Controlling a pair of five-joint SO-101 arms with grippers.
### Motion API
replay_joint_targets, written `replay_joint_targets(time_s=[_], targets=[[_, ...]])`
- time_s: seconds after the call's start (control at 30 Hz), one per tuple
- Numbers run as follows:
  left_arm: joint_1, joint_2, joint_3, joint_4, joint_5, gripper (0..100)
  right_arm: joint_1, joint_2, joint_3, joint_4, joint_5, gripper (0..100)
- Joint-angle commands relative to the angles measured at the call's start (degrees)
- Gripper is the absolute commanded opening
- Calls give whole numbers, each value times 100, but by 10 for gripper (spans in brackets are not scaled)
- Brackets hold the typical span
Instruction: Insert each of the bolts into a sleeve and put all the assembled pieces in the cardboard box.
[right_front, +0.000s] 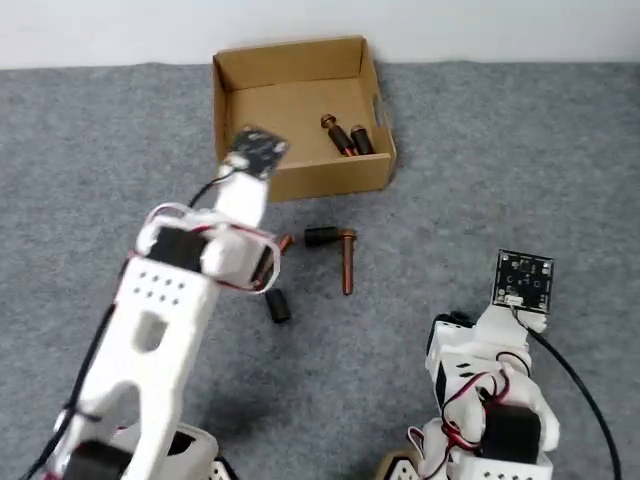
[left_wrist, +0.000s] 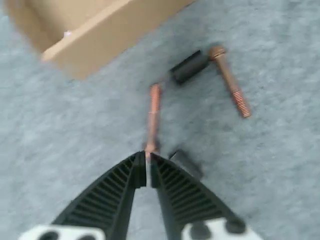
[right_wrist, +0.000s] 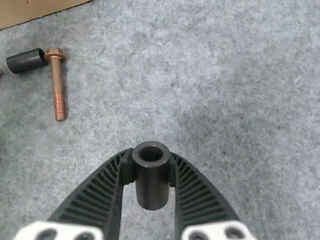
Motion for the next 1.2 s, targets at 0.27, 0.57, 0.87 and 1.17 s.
replay_joint_targets(time_s=[0.27,0.57,0.87,1.17], targets=[[879,2488,-1886,-255,2259,185,40,-22,-35,-207,35,12],[897,4695,-4171,712,2426,188,40,-22,-35,-207,35,10],[1160,6382,-6519,1978,2549,188,48,-22,-26,-207,35,9],[1160,7745,-8127,2391,2549,185,57,-22,-26,-189,35,9]])
